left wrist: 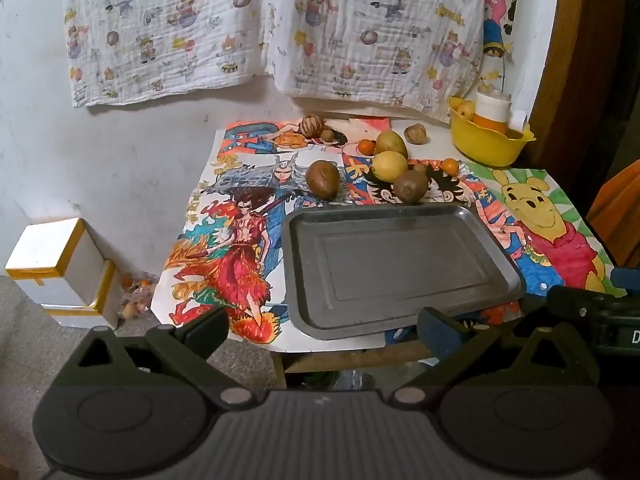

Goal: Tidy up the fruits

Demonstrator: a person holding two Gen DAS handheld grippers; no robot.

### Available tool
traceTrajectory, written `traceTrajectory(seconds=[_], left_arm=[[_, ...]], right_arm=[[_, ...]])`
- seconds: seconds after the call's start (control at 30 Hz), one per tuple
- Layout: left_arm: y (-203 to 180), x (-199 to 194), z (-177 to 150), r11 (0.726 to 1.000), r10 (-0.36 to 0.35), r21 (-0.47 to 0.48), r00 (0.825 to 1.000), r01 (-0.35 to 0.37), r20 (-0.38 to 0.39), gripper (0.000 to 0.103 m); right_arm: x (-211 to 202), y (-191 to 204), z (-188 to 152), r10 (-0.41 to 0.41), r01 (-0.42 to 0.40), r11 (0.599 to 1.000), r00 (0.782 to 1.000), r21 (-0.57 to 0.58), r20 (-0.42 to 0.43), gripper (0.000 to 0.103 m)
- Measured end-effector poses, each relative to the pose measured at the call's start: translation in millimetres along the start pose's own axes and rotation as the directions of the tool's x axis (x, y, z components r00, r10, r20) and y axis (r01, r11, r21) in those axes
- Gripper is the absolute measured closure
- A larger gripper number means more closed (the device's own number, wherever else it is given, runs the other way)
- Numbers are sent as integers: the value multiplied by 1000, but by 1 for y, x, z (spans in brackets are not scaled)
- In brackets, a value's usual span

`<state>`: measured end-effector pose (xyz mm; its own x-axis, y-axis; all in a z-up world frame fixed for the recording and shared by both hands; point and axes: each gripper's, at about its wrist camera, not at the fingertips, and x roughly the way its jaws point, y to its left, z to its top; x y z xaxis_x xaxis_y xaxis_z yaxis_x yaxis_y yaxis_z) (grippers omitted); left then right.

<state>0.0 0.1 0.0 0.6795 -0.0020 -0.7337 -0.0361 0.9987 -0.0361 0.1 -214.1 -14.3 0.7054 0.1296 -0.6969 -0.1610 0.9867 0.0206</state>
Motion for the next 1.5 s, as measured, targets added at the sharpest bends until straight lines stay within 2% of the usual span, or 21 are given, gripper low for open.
traceTrajectory(seconds=[0.27,0.67,1.5], left_arm=[[4,-3,-2,1000,5,-1,1000,-5,-10,1],[-3,9,3,999,44,14,995,-42,-93,1],[-9,15,3,997,80,9,987,-80,-139,1]], right_arm=[[3,-2,0,5,-5,1000,1000,4,-6,0],[5,-5,2,8,-8,1000,1000,5,-10,0],[16,-2,0,18,-18,1000,1000,-5,-24,0]])
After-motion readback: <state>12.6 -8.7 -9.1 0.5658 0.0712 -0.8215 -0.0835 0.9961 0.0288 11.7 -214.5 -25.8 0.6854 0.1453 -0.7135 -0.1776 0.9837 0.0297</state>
